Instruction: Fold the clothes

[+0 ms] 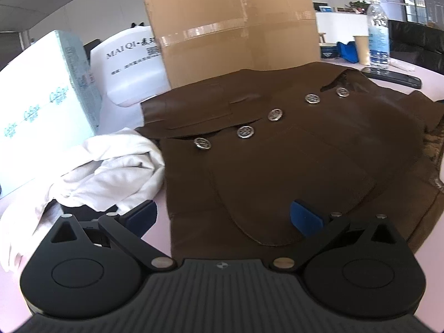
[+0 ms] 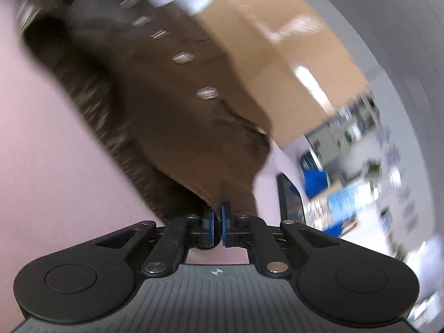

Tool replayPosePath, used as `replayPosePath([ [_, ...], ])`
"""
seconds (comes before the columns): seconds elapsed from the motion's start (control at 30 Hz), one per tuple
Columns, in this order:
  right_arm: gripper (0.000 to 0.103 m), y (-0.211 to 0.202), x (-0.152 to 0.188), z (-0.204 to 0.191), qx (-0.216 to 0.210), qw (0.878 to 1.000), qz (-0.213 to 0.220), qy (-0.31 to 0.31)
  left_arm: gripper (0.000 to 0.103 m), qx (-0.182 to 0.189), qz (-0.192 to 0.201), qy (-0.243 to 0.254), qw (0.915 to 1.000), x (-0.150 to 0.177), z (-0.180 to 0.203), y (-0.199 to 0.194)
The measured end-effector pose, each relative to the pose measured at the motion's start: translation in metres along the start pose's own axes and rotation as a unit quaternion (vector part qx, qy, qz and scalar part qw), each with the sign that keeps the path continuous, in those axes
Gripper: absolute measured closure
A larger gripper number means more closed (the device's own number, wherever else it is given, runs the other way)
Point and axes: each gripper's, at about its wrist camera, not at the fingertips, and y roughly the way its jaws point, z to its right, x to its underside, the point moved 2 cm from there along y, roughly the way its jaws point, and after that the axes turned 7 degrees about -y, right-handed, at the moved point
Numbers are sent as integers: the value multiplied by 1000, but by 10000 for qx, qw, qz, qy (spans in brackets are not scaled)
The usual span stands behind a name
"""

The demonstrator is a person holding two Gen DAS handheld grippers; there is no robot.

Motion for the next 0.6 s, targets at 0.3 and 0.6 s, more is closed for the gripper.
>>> replayPosePath([
  [0.3, 99, -31, 30, 21, -871, 9904, -120, 1069, 0, 109, -67, 508, 9986, 0, 11, -19],
  [0.6, 53, -9, 19, 124, -2462, 8728, 921, 4112, 0, -182, 185, 410, 9988, 25, 12, -31],
])
